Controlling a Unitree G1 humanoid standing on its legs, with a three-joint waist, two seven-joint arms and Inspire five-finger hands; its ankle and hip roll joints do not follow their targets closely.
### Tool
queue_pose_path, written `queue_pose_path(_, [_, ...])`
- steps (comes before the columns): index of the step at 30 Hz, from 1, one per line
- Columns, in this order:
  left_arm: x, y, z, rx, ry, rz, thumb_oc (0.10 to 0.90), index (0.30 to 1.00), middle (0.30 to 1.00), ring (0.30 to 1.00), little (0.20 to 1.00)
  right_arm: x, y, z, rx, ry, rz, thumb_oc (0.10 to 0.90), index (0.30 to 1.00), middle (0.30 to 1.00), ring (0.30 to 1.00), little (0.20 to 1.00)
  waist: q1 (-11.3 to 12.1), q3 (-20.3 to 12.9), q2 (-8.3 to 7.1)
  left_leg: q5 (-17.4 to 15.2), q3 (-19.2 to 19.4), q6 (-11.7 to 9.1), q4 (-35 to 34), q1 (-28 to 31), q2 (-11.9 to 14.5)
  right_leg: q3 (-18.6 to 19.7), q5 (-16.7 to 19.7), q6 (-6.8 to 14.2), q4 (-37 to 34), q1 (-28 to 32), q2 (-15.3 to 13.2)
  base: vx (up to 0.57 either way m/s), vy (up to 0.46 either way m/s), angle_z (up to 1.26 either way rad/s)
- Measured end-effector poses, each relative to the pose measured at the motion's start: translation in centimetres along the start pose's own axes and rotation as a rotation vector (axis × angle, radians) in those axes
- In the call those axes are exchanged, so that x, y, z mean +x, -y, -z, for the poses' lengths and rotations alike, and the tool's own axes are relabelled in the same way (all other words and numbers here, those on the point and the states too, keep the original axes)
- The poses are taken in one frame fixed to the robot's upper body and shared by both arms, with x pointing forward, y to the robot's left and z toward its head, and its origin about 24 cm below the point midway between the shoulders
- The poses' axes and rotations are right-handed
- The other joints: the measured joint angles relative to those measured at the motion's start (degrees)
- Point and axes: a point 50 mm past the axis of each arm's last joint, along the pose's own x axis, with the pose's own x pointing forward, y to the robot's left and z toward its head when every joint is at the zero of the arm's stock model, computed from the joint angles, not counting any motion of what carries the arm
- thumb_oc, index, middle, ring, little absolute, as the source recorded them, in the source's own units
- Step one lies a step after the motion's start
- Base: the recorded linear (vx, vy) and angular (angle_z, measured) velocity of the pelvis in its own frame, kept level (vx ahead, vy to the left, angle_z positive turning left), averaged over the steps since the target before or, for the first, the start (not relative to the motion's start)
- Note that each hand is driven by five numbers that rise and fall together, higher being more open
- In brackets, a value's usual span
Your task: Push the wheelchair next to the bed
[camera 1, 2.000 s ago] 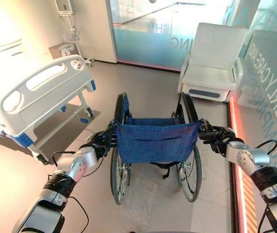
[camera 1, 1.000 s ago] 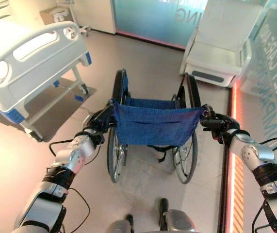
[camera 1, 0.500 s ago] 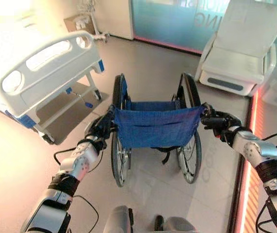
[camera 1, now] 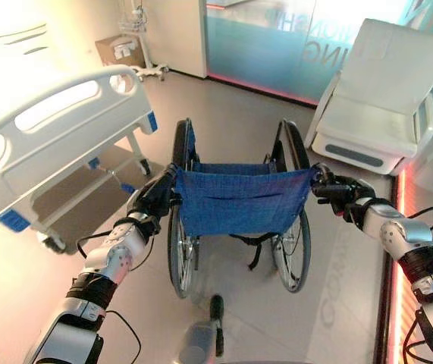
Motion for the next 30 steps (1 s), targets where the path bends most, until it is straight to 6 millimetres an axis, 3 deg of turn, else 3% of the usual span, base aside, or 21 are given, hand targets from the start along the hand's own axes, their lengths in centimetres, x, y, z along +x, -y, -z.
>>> queue_pose_path(1, [0.0,0.0,0.1,0.006,-0.003,0.001,0.4,0.3,0.3,0.3,0.3,0.0,0.1,0.3,0.001,-0.006,0.001,0.4,0.3,0.3,0.3,0.3,-0.4,-0.04,-0.06,0.6,0.28,0.93,-0.14,0.8,-0.3,-1.52,0.56,0.68,6.04,-2.01,-1.52,0.52,0.259,0.26])
queue_pose_path(2, [0.0,-0.1,0.4,0.021,-0.015,0.016,0.4,0.3,0.3,0.3,0.3,-0.2,0.4,0.9,0.0,-0.018,0.008,0.4,0.3,0.3,0.3,0.3,-1.77,-0.6,-1.13,2.43,-0.49,2.91,0.82,2.96,-1.83,-2.66,3.73,-0.3,20.32,-6.62,-5.7,0.55,0.115,0.37])
queue_pose_path(3, [0.0,-0.2,0.6,0.034,-0.027,0.012,0.4,0.3,0.3,0.3,0.3,-0.2,0.4,1.7,0.013,-0.029,0.008,0.4,0.3,0.3,0.3,0.3,-2.92,-1.58,-2.99,1.2,-2.75,3.74,-0.16,4.79,-5.19,-2.17,3.87,-1.27,29.22,-11.19,-11.16,0.5,0.084,0.3])
queue_pose_path(4, [0.1,-0.2,0.7,0.035,-0.03,0.01,0.4,0.3,0.3,0.3,0.3,-0.2,0.4,1.7,0.014,-0.027,0.007,0.4,0.3,0.3,0.3,0.3,-3.11,-1.61,-3.0,1.01,-3.45,4.0,-1.02,5.9,-5.82,-2.04,3.35,-1.24,30.29,-12.93,-12.57,0.45,0.022,0.04])
queue_pose_path(7, [0.3,0.2,-0.1,0.048,-0.005,0.017,0.4,0.3,0.3,0.3,0.3,-0.2,0.4,1.4,0.041,0.0,0.009,0.4,0.3,0.3,0.3,0.3,-4.78,-1.36,-0.86,1.9,-9.5,3.11,-3.68,8.11,-5.08,-3.12,1.32,-0.95,21.24,-20.0,-11.18,0.34,-0.068,0.13])
queue_pose_path(8, [1.0,1.1,-1.0,0.051,0.019,0.026,0.4,0.3,0.3,0.3,0.3,-0.2,0.7,1.1,0.069,0.026,0.019,0.4,0.3,0.3,0.3,0.3,-5.64,0.04,1.73,1.93,-15.31,1.69,-4.76,9.21,-2.85,-2.78,1.74,-0.76,7.35,-21.56,-5.05,0.31,-0.063,0.41])
queue_pose_path(9, [1.2,1.1,-1.4,0.056,0.024,0.022,0.4,0.3,0.3,0.3,0.3,-0.2,0.6,0.9,0.082,0.032,0.018,0.4,0.3,0.3,0.3,0.3,-5.93,0.38,2.29,2.07,-15.68,0.95,-5.13,9.56,-2.0,-2.68,3.05,-0.41,1.58,-22.12,-3.31,0.59,-0.154,0.27])
queue_pose_path(10, [1.5,1.3,-1.6,0.052,0.027,0.016,0.4,0.3,0.3,0.3,0.3,-0.3,0.3,1.0,0.088,0.04,0.011,0.4,0.3,0.3,0.3,0.3,-6.75,0.54,2.26,-1.35,-14.76,-1.89,-4.72,9.9,-1.86,-2.51,6.33,0.19,-5.52,-25.45,-1.8,0.54,-0.157,0.04])
queue_pose_path(11, [1.6,1.4,-1.6,0.04,0.036,0.013,0.4,0.3,0.3,0.3,0.3,-0.4,0.2,0.9,0.088,0.06,0.006,0.4,0.3,0.3,0.3,0.3,-7.36,0.92,2.2,-4.53,-9.5,-0.81,-3.41,9.56,-1.17,-0.95,8.24,1.55,-9.03,-26.84,-1.7,0.75,-0.201,0.49])
queue_pose_path(12, [1.6,1.1,-1.8,0.029,0.044,0.007,0.4,0.3,0.3,0.3,0.3,-0.8,0.3,0.4,0.086,0.093,-0.001,0.4,0.3,0.3,0.3,0.3,-10.17,1.36,1.5,-6.29,-5.05,2.33,-0.69,9.91,-1.03,2.66,12.42,7.11,-16.01,-27.2,-2.78,0.62,-0.153,0.68])
queue_pose_path(13, [1.6,0.9,-1.6,0.029,0.038,0.009,0.4,0.3,0.3,0.3,0.3,-0.9,0.3,0.2,0.084,0.102,-0.001,0.4,0.3,0.3,0.3,0.3,-10.83,1.37,1.6,-6.67,-8.6,2.11,-0.1,10.68,-2.48,3.2,14.51,8.47,-18.05,-28.15,-3.4,0.57,-0.135,0.66])
queue_pose_path(15, [1.6,0.6,-1.9,0.034,0.042,0.004,0.4,0.3,0.3,0.3,0.3,-0.9,0.1,-0.3,0.103,0.112,-0.009,0.4,0.3,0.3,0.3,0.3,-11.62,1.72,1.96,-8.15,-13.42,1.24,-0.51,13.46,-3.32,1.51,20.05,8.01,-25.06,-30.55,-3.63,0.73,-0.2,0.27])
queue_pose_path(17, [1.6,0.4,-1.7,0.033,0.032,-0.003,0.4,0.3,0.3,0.3,0.3,-0.9,-0.1,-0.1,0.111,0.099,-0.013,0.4,0.3,0.3,0.3,0.3,-12.65,1.95,1.05,-10.06,-17.25,0.58,-0.77,16.71,-4.15,0.83,21.7,8.66,-26.94,-30.4,-4.78,0.76,-0.227,0.55])
queue_pose_path(19, [1.7,0.5,-0.9,0.023,0.011,0.006,0.4,0.3,0.3,0.3,0.3,-0.9,0.3,0.1,0.091,0.075,0.002,0.4,0.3,0.3,0.3,0.3,-15.78,1.7,0.3,-13.2,-22.84,-0.41,0.55,19.94,-3.83,5.77,21.59,8.49,-24.8,-25.09,-4.38,0.51,-0.207,1.08])
queue_pose_path(20, [1.7,0.7,-0.9,0.009,0.018,0.016,0.4,0.3,0.3,0.3,0.3,-0.9,0.5,-0.4,0.083,0.084,0.005,0.4,0.3,0.3,0.3,0.3,-16.15,1.24,-0.5,-14.37,-23.96,-1.26,1.01,20.82,-3.74,6.94,23.67,7.09,-24.08,-23.45,-4.22,0.59,-0.321,1.05])
queue_pose_path(22, [1.9,1.5,-0.9,-0.02,0.036,0.015,0.4,0.3,0.3,0.3,0.3,-0.8,0.5,-1.3,0.067,0.105,0.009,0.4,0.3,0.3,0.3,0.3,-17.07,1.33,-0.31,-16.99,-21.66,-5.59,7.12,18.6,-3.17,5.88,27.23,4.2,-20.76,-23.63,-4.1,0.44,-0.298,0.75])
queue_pose_path(23, [1.9,2.3,-0.7,-0.037,0.043,0.018,0.4,0.3,0.3,0.3,0.3,-1.0,1.1,-1.8,0.048,0.116,0.023,0.4,0.3,0.3,0.3,0.3,-17.73,1.35,-0.28,-18.99,-19.85,-9.52,19.57,13.49,-3.09,5.17,25.7,-0.07,-17.32,-24.23,-4.04,0.37,-0.256,0.66])
queue_pose_path(24, [1.7,2.7,-0.3,-0.048,0.049,0.02,0.4,0.3,0.3,0.3,0.3,-1.1,1.7,-2.0,0.039,0.119,0.029,0.4,0.3,0.3,0.3,0.3,-16.91,1.24,-0.04,-15.68,-15.87,-13.85,34.94,5.7,-2.16,4.8,24.15,-1.2,-16.12,-23.96,-3.28,0.56,-0.351,0.26])
queue_pose_path(25, [1.3,2.5,0.1,-0.052,0.05,0.013,0.4,0.3,0.3,0.3,0.3,-1.1,1.7,-2.1,0.027,0.119,0.019,0.4,0.3,0.3,0.3,0.3,-14.86,1.31,0.48,-11.4,-13.69,-14.02,44.55,1.37,-0.51,4.45,23.54,-2.46,-15.54,-23.12,-2.23,0.42,-0.235,-0.18])
queue_pose_path(27, [1.0,2.4,0.6,-0.06,0.041,0.009,0.4,0.3,0.3,0.3,0.3,-1.1,1.8,-2.0,0.021,0.116,0.016,0.4,0.3,0.3,0.3,0.3,-13.37,1.34,0.75,-9.22,-12.9,-14.03,52.41,-3.52,1.12,3.37,20.79,-3.74,-15.8,-20.96,-1.44,0.39,-0.153,-0.17])
queue_pose_path(30, [0.3,1.7,1.8,-0.064,0.017,-0.006,0.4,0.3,0.3,0.3,0.3,-1.0,1.5,-1.5,-0.008,0.1,0.008,0.4,0.3,0.3,0.3,0.3,-11.05,1.97,0.21,-9.83,-9.97,-13.21,42.4,-7.71,3.39,1.44,19.17,-4.45,-19.96,-13.41,-0.45,0.69,-0.04,-0.07])
